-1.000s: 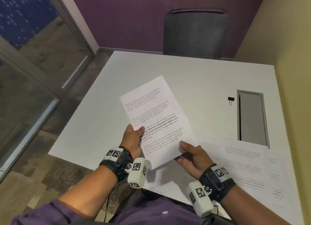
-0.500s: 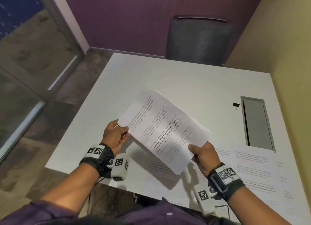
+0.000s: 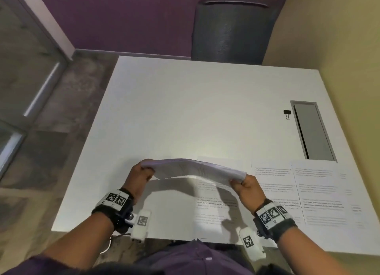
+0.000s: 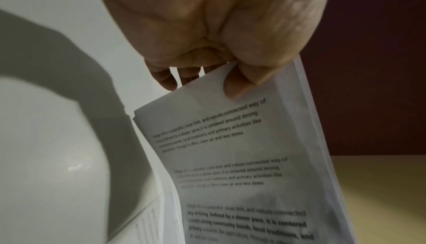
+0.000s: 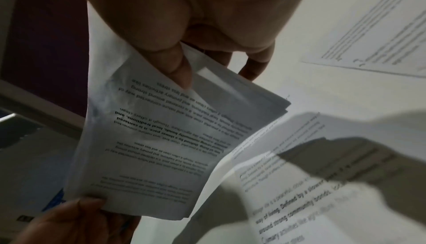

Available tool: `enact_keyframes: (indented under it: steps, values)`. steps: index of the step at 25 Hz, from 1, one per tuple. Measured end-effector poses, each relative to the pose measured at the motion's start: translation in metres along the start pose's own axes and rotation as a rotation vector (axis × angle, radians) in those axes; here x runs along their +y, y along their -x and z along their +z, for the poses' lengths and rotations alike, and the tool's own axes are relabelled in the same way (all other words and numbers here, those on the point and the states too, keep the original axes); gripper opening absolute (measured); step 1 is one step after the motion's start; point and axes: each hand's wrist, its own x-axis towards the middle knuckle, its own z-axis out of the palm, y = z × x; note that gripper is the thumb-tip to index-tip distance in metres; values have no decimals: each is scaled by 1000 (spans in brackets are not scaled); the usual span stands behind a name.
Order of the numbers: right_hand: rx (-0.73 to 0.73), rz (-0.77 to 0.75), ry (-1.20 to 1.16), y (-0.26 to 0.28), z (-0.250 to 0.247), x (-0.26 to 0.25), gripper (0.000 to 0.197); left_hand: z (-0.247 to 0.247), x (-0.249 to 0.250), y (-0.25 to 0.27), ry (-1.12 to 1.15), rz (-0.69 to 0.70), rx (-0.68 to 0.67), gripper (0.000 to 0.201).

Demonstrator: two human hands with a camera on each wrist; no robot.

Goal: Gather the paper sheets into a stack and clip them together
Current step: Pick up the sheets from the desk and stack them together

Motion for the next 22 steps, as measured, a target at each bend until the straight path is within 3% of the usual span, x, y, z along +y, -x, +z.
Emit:
enact_keyframes:
  steps: [5,8,11,14,22]
  values:
    - [42,145,-6,8,21,8,33,20,-6,10,40,-111,51,34]
    - [57,219,89,5,24,22,16,29,-7,12,7,-71,-4,45]
    - [135,256,25,1,19,28,10,32,-6,12,17,-20,-5,36]
    - [59,284,43,-1,15,31,8,35,-14,12,-48,-19,-26,31]
    - [-46,267,11,2,-2,17,18,44,-25,15,-214,-66,80,21]
